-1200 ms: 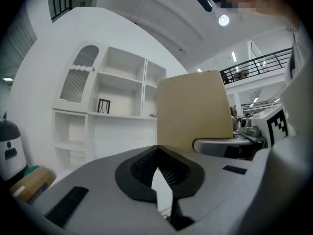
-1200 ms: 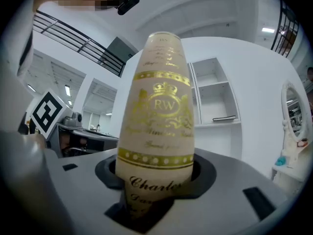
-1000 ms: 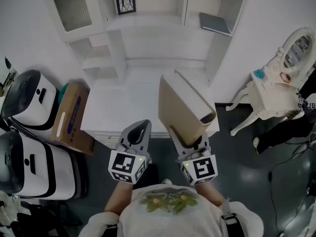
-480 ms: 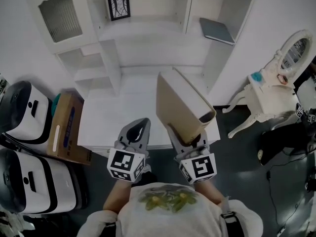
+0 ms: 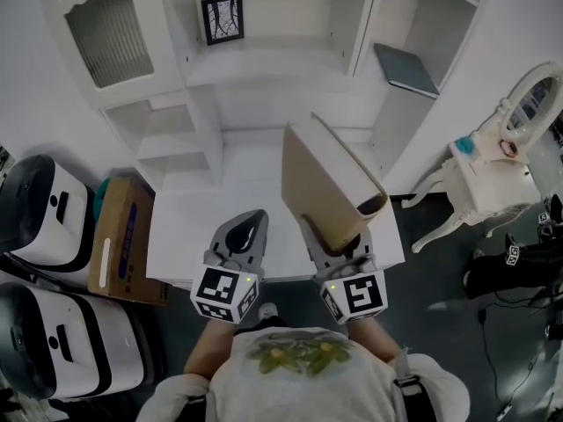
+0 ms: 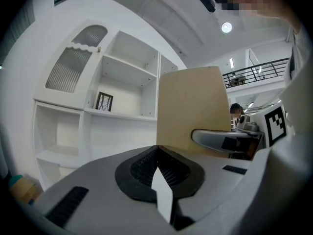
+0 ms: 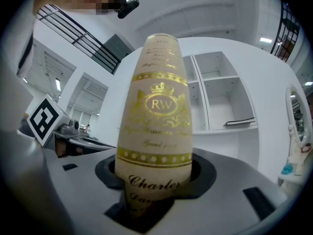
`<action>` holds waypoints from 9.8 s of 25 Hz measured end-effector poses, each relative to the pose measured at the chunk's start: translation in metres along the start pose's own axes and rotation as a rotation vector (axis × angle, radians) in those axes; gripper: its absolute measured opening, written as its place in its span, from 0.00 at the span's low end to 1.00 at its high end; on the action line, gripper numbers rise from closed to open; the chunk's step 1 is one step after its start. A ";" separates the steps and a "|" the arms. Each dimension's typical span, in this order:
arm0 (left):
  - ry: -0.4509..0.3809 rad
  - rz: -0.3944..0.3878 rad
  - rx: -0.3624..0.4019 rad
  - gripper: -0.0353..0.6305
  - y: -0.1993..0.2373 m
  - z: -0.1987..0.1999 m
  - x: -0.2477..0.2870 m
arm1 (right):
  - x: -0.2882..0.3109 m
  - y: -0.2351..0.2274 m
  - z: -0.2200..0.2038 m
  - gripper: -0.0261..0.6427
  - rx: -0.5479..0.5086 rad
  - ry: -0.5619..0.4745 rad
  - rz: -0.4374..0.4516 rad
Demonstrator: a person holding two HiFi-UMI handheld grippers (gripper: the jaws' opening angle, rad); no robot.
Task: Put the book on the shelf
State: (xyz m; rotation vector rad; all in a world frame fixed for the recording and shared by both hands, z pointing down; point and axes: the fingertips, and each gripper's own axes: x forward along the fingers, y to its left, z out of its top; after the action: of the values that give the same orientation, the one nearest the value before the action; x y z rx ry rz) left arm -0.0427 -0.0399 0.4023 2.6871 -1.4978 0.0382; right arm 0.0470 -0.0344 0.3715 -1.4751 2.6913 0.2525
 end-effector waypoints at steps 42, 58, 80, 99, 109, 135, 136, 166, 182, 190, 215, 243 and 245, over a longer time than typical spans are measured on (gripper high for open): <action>0.001 -0.113 -0.004 0.09 0.086 0.015 0.088 | 0.137 -0.051 0.042 0.39 -0.026 -0.154 -0.154; -0.015 -0.068 0.022 0.09 0.102 0.025 0.113 | 0.170 -0.076 0.066 0.39 -0.048 -0.233 -0.130; -0.012 -0.010 0.029 0.09 0.132 0.032 0.127 | 0.225 -0.096 0.086 0.39 -0.073 -0.217 -0.120; -0.006 0.004 0.000 0.09 0.145 0.043 0.143 | 0.258 -0.112 0.083 0.39 -0.005 -0.125 -0.118; 0.006 0.007 -0.005 0.09 0.147 0.041 0.152 | 0.274 -0.120 0.081 0.39 0.018 -0.119 -0.117; 0.034 -0.033 -0.006 0.09 0.154 0.051 0.179 | 0.319 -0.135 0.076 0.39 0.044 -0.021 -0.125; 0.035 -0.035 -0.006 0.09 0.154 0.051 0.179 | 0.321 -0.136 0.076 0.39 0.041 -0.018 -0.130; 0.038 -0.044 0.020 0.09 0.156 0.046 0.191 | 0.287 -0.132 0.046 0.43 0.039 0.049 -0.097; 0.034 -0.036 0.024 0.09 0.146 0.044 0.184 | 0.263 -0.132 0.038 0.35 0.075 0.018 -0.117; 0.031 -0.033 0.026 0.09 0.144 0.044 0.185 | 0.263 -0.130 0.039 0.35 0.069 0.011 -0.142; 0.031 -0.040 0.032 0.09 0.138 0.043 0.185 | 0.296 -0.127 0.033 0.35 0.040 0.037 -0.175; 0.017 -0.030 0.054 0.09 0.129 0.042 0.171 | 0.327 -0.123 0.029 0.35 0.014 0.079 -0.143; 0.019 -0.030 0.048 0.09 0.128 0.038 0.170 | 0.327 -0.121 0.028 0.35 0.001 0.087 -0.129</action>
State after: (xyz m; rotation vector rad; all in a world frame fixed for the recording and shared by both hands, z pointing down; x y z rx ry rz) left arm -0.0621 -0.2539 0.3790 2.7383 -1.4693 0.0997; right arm -0.0281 -0.3652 0.2864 -1.6884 2.6462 0.1841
